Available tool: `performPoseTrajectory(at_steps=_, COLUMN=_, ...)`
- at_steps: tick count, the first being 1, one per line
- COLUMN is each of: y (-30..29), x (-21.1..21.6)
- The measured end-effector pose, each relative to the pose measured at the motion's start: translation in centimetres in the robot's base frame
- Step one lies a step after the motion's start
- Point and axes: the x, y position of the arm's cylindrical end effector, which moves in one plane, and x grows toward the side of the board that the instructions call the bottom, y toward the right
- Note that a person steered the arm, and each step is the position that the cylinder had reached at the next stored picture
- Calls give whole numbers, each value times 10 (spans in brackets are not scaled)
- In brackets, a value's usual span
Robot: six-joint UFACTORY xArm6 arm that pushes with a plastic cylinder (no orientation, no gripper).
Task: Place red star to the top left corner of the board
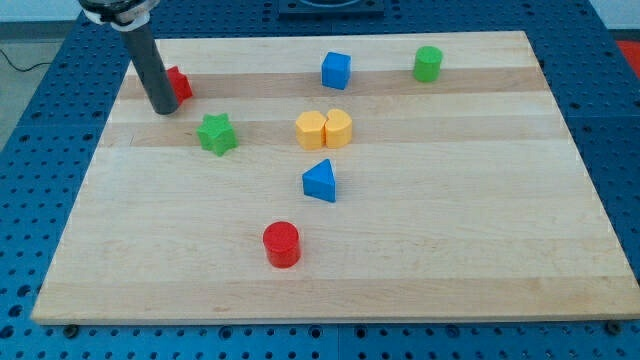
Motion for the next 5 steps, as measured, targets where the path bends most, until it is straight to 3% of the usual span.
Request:
performPoseTrajectory(at_steps=2, y=-17, x=-47)
performPoseTrajectory(at_steps=5, y=33, x=-44)
